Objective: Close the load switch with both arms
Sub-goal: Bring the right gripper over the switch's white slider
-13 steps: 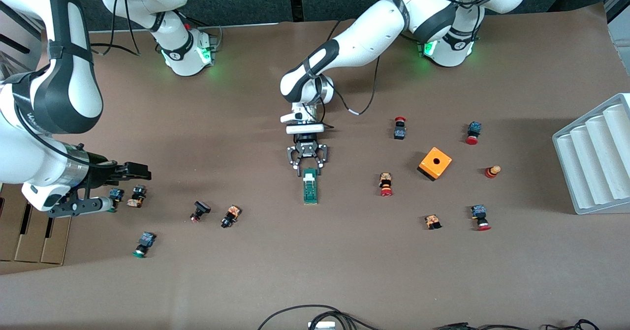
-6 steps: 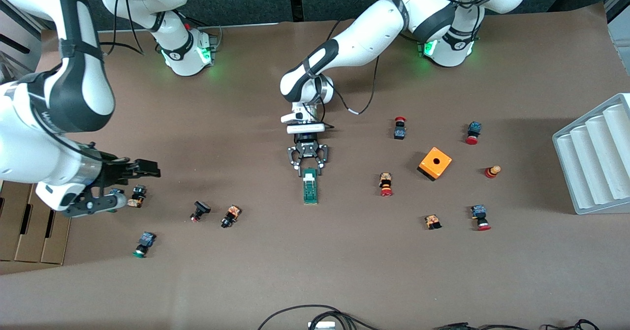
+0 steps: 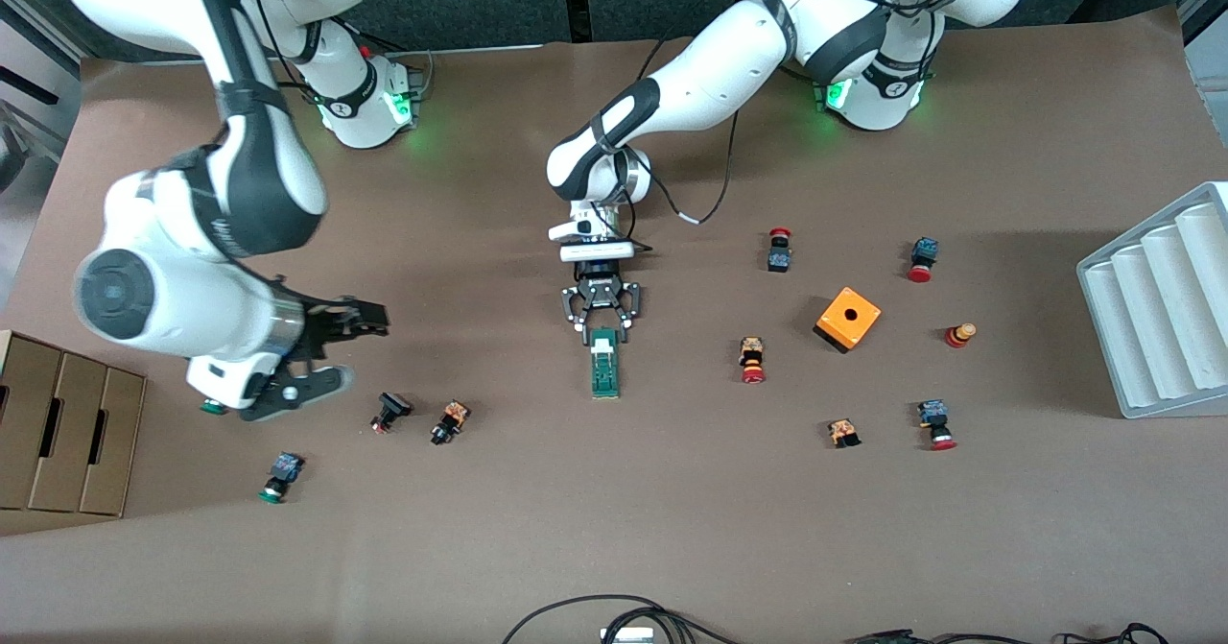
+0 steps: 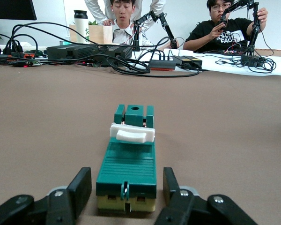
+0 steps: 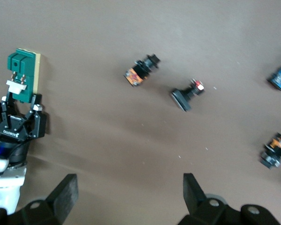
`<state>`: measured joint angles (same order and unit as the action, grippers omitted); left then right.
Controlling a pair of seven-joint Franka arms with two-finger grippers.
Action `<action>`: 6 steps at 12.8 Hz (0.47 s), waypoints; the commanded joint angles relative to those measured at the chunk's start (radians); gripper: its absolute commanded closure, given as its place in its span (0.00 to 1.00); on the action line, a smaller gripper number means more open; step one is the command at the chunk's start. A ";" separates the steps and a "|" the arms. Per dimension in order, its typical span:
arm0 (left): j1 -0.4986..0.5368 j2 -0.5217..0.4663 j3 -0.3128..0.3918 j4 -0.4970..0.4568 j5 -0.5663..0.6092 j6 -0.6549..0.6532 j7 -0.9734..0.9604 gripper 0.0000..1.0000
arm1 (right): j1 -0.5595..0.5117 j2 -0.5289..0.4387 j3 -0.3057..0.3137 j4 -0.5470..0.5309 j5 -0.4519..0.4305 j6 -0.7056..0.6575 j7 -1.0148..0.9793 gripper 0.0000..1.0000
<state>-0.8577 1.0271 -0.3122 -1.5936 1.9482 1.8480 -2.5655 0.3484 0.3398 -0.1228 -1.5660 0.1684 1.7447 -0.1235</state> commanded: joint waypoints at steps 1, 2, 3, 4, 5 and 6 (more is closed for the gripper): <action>-0.017 0.013 0.010 0.014 0.017 -0.019 -0.021 0.30 | 0.073 0.040 -0.008 0.009 0.011 0.065 -0.016 0.00; -0.017 0.013 0.012 0.012 0.017 -0.019 -0.021 0.30 | 0.093 0.057 -0.008 0.012 0.011 0.091 -0.019 0.00; -0.017 0.013 0.012 0.012 0.017 -0.019 -0.021 0.30 | 0.112 0.077 -0.008 0.015 0.011 0.110 -0.019 0.00; -0.017 0.013 0.012 0.014 0.017 -0.019 -0.021 0.31 | 0.125 0.096 -0.008 0.015 0.013 0.136 -0.021 0.00; -0.017 0.013 0.012 0.014 0.017 -0.019 -0.021 0.31 | 0.136 0.110 -0.008 0.015 0.013 0.148 -0.031 0.00; -0.017 0.011 0.012 0.014 0.017 -0.019 -0.019 0.31 | 0.147 0.120 -0.008 0.015 0.016 0.157 -0.059 0.00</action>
<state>-0.8579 1.0273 -0.3112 -1.5936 1.9492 1.8475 -2.5660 0.4814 0.4310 -0.1207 -1.5665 0.1684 1.8786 -0.1353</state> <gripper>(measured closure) 0.304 0.000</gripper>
